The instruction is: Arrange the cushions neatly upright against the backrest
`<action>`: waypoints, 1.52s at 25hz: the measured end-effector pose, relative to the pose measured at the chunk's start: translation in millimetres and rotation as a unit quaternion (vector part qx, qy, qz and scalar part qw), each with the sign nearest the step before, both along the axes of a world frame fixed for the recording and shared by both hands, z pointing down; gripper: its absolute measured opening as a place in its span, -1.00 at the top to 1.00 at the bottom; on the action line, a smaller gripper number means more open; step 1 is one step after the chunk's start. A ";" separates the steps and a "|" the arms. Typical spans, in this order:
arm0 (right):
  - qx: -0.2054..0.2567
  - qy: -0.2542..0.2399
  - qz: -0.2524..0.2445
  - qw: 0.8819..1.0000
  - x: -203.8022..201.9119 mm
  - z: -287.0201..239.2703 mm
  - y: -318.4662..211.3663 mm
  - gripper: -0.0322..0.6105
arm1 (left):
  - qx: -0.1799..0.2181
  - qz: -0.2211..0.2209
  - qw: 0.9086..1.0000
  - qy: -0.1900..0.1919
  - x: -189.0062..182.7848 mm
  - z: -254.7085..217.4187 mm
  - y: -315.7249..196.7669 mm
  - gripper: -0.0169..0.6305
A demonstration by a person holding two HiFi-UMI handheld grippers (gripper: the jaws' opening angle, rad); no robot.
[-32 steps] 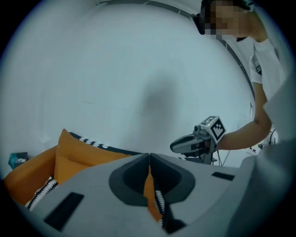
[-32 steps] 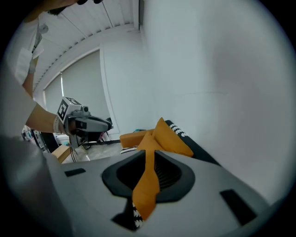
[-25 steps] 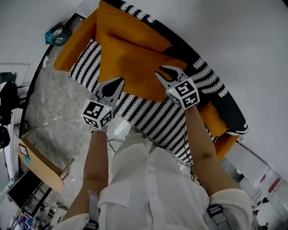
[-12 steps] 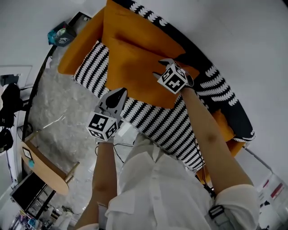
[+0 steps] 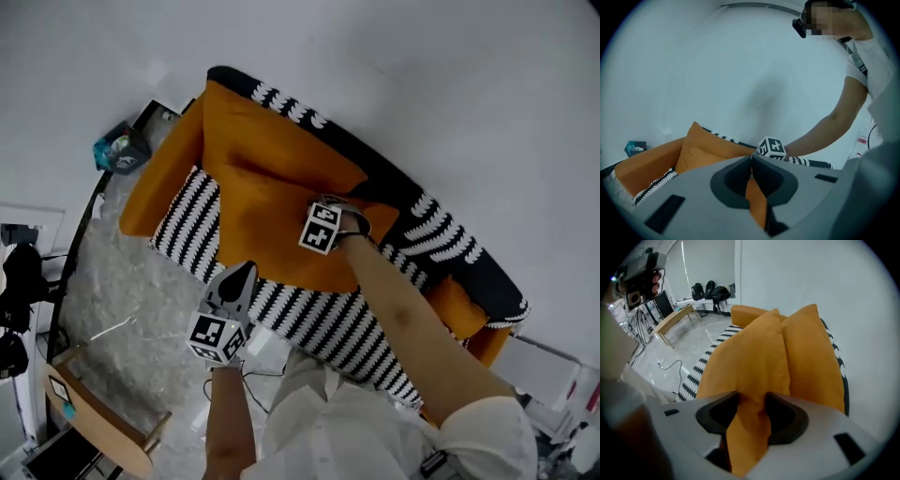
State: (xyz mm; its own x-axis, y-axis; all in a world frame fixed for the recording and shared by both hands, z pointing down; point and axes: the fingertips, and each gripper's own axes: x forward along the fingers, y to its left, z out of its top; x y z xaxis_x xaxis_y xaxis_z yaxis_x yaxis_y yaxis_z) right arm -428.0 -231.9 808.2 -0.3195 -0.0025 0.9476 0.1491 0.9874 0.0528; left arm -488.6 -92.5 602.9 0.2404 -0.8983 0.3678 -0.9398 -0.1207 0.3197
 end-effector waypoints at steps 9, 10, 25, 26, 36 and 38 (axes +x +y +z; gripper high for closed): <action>0.003 -0.016 0.015 1.000 2.1 -26.6 33.1 0.82 | -0.003 0.009 1.000 -0.004 3.5 -9.9 11.2 0.88; 0.005 -0.021 0.018 1.000 4.7 -31.2 38.3 0.83 | 0.000 0.014 1.000 -0.005 8.7 -12.6 9.0 0.88; 0.039 -0.048 0.083 0.995 140.3 -106.6 53.2 0.84 | 0.038 0.115 0.993 -0.008 114.4 -60.4 -24.0 0.88; 0.041 -0.044 0.087 0.994 155.1 -108.5 52.1 0.84 | 0.039 0.122 0.992 -0.008 123.3 -61.7 -25.7 0.88; 0.071 0.002 0.206 0.976 306.8 -101.6 27.6 0.84 | 0.043 0.192 0.980 0.005 216.3 -64.7 -48.3 0.88; 0.081 -0.002 0.243 0.967 327.3 -102.0 17.2 0.84 | 0.040 0.200 0.979 0.007 230.6 -62.5 -49.9 0.88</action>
State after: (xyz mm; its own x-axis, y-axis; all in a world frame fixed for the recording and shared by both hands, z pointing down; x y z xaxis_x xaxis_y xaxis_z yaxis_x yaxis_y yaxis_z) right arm -100.7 -214.7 706.2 -0.2477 -0.3017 0.9207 -0.3314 0.9193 0.2121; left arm -258.0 -142.4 540.4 0.5830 -0.7574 0.2941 -0.8081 -0.5032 0.3062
